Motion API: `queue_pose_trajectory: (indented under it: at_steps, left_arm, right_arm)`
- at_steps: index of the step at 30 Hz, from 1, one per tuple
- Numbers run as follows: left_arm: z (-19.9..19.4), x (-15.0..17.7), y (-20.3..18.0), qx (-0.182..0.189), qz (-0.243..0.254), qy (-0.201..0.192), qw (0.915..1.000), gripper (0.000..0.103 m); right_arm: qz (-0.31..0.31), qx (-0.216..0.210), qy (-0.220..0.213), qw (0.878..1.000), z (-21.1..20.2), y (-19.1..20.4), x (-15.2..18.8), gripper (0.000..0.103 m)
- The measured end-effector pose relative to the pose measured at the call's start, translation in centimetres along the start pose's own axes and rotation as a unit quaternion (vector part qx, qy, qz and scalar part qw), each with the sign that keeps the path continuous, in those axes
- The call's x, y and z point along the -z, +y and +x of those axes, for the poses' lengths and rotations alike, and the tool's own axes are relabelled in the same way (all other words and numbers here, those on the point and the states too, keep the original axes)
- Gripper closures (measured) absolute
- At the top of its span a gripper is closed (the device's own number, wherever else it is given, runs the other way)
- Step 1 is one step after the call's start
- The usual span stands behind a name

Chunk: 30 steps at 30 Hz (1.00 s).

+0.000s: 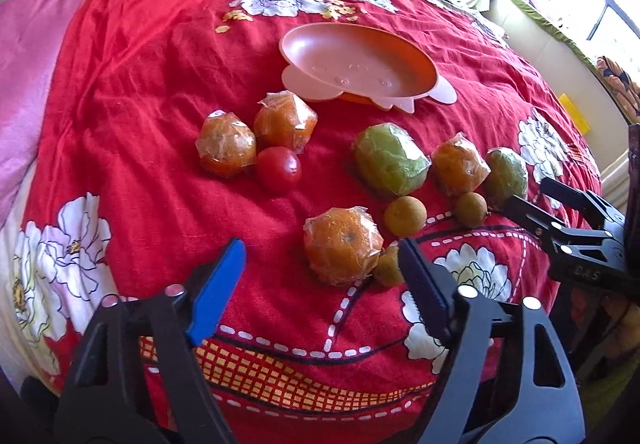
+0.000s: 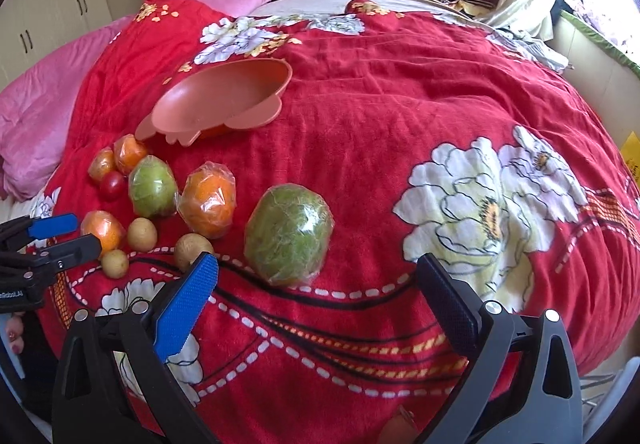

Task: Organize fruits
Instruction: 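Grasp a wrapped mandarin with the left tool while the right tool grasps a green fruit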

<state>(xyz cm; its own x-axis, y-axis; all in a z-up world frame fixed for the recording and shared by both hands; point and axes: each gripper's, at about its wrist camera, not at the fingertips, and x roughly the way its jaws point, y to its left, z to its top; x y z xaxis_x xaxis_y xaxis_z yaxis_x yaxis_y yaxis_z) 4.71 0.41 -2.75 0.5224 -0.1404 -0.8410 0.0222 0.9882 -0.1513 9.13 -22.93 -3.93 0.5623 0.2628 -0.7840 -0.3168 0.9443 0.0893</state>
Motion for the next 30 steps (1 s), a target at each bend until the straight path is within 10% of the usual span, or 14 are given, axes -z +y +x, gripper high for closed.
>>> queue_pose_trajectory:
  at_steps: [13, 30]
  left_arm:
    - [1.4, -0.6, -0.3, 0.056, -0.005, 0.017, 0.9982, 0.056]
    - [2.7, -1.0, 0.7, 0.075, -0.009, 0.028, 0.9968, 0.071]
  right_arm:
    - [-0.006, -0.033, 0.015, 0.999, 1.4, 0.3, -0.8, 0.051]
    - [0.008, -0.063, 0.002, 0.998, 1.6, -0.3, -1.6, 0.059]
